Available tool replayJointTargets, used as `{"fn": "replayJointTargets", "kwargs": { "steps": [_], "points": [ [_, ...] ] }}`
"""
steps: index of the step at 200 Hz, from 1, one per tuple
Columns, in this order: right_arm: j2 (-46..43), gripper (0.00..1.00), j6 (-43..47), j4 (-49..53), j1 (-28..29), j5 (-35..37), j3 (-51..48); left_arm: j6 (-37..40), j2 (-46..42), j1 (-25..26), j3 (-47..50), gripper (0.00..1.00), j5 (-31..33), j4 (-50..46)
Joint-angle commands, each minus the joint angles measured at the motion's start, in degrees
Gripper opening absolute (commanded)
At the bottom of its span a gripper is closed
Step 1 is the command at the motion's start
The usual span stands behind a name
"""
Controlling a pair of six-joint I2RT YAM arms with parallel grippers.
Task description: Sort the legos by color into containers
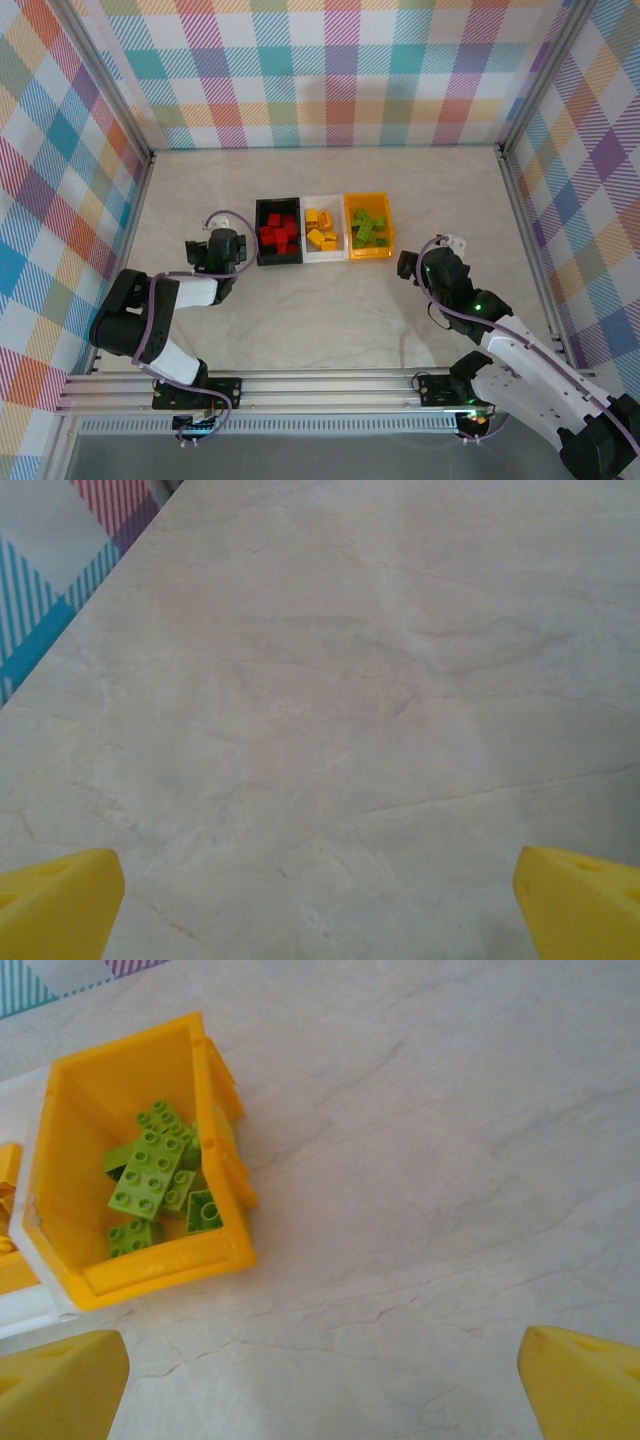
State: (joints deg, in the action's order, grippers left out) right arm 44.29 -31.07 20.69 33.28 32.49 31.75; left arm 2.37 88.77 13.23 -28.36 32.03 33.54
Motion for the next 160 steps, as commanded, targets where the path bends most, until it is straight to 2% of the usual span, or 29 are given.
{"fn": "replayJointTargets", "kwargs": {
  "steps": [1,14,25,33,37,42,46,55,63,72,81,88,111,131,144,155,160],
  "points": [
    [-0.06,1.0,10.51,-11.11,-1.02,6.93,-2.77,-0.12,-0.71,-3.08,-0.1,1.0,-8.7,4.58],
    [1.02,1.0,17.34,-20.66,-2.77,9.19,-5.88,-0.34,-0.7,-4.11,0.03,1.0,-11.38,4.55],
    [2.64,1.0,20.01,-26.65,-5.66,9.91,-7.72,-0.39,-1.05,-4.76,1.25,1.0,-13.36,6.16],
    [4.14,1.0,21.5,-29.77,-8.26,9.41,-8.46,-0.58,-1.23,-5.72,3.32,1.0,-17.09,9.12],
    [4.96,1.0,22.15,-30.98,-9.64,9.12,-8.81,-0.59,-0.62,-6.62,5.22,1.0,-19.94,12.71],
    [6.1,1.0,22.52,-32.56,-11.46,8.56,-9.1,1.01,1.75,-6.49,8.23,1.0,-21.71,22.77],
    [7.05,1.0,22.82,-33.97,-13.0,8.48,-9.35,1.85,2.54,-5.83,8.56,1.0,-21.26,24.21],
    [9.3,1.0,24.73,-37.97,-16.55,3.37,-10.29,0.98,-0.32,-5.52,6.09,1.0,-20.3,14.11],
    [11.32,1.0,26.12,-41.61,-19.39,-0.3,-11.62,0.21,1.67,-6.21,6.01,1.0,-19.09,17.91],
    [13.95,1.0,26.43,-46.12,-22.45,-4.15,-12.78,-1.72,0.49,-6.73,5.15,1.0,-17.07,13.61],
    [17.27,1.0,26.76,-51.01,-25.17,-7.89,-13.8,-3.12,1.04,-7.1,5.76,1.0,-14.39,15.99],
    [20.15,1.0,27.45,-54.87,-26.67,-10.81,-14.24,-3.43,0.63,-7.19,5.38,1.0,-14.06,14.19],
    [31.96,1.0,30.16,-66.66,-27.66,-13.72,-13.04,-3.32,0.69,-7.24,5.7,1.0,-14.01,15.2],
    [37.34,1.0,30.25,-66.77,-28.38,-18.65,-9.95,-3.3,0.6,-7.08,5.71,1.0,-14.01,15.07],
    [42.41,1.0,30.64,-71.43,-28.89,-21.67,-10.16,-3.33,0.61,-7.19,5.64,1.0,-14.01,15.06],
    [44.72,1.0,29.86,-75.36,-29.41,-20.56,-10.72,-3.29,0.57,-7.13,5.68,1.0,-14.01,15.08],
    [43.87,1.0,29.65,-72.88,-29.46,-20.83,-10.18,-3.28,0.64,-7.1,5.64,1.0,-14.03,15.04]
  ]
}}
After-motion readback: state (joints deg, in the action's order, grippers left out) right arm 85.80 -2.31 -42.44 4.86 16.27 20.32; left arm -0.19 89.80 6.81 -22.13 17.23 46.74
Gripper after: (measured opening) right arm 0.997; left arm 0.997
